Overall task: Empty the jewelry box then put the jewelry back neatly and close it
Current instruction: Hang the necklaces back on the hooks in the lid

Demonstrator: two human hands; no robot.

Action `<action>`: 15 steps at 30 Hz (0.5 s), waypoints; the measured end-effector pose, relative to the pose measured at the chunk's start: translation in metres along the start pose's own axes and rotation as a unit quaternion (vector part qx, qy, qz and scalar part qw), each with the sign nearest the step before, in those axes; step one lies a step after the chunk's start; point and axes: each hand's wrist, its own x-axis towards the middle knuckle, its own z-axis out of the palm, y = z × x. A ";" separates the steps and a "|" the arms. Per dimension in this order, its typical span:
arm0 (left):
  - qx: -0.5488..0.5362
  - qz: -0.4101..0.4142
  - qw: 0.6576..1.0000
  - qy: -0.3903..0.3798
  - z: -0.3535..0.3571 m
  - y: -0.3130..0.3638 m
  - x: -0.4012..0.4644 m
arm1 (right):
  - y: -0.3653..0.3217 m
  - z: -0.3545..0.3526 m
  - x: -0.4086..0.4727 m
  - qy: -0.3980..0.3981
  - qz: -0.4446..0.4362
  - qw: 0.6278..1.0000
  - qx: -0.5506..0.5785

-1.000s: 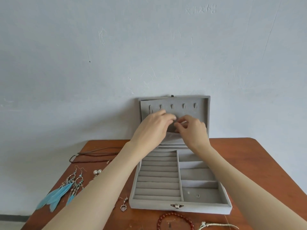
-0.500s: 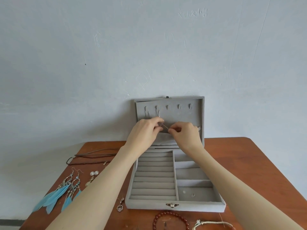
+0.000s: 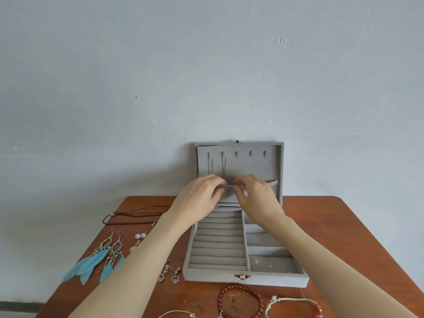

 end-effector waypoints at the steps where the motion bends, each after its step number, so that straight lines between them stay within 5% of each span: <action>1: 0.012 0.010 1.000 0.015 -0.004 -0.002 -0.005 | -0.003 -0.002 -0.002 -0.001 -0.018 1.000 -0.021; 8: 0.155 0.048 0.985 0.062 -0.033 -0.035 -0.049 | -0.039 0.001 -0.012 -0.021 -0.095 0.990 -0.105; 15: 0.169 -0.076 0.982 0.033 -0.031 -0.094 -0.090 | -0.079 0.036 -0.008 -0.088 -0.139 0.982 -0.096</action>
